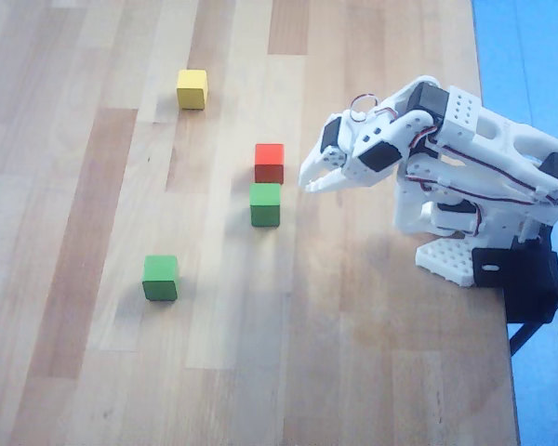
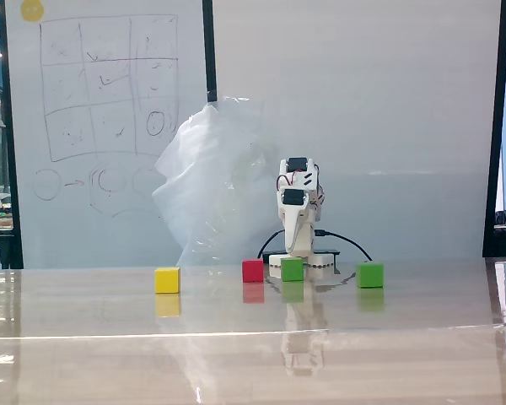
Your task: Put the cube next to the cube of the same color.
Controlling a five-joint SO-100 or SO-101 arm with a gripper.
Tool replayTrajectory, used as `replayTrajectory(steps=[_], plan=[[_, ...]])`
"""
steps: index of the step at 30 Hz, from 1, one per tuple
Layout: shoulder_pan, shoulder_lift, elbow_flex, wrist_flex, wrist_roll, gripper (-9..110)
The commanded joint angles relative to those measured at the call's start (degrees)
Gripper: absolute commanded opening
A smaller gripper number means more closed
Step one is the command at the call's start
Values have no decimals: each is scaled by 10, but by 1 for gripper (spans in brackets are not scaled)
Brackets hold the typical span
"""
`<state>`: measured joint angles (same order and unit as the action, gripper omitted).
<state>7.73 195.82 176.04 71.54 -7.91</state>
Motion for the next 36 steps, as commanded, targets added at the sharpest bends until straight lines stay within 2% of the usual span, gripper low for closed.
replayTrajectory(steps=[1, 20, 24, 27, 32, 36], plan=[[-4, 16, -8, -2, 4, 1], [0, -15, -15, -10, 2, 1], [-3, -114, -54, -12, -4, 1], [-4, -200, -102, -58, -1, 1], [-1, -369, -237, -122, -4, 1], [0, -506, -364, -100, -5, 1]])
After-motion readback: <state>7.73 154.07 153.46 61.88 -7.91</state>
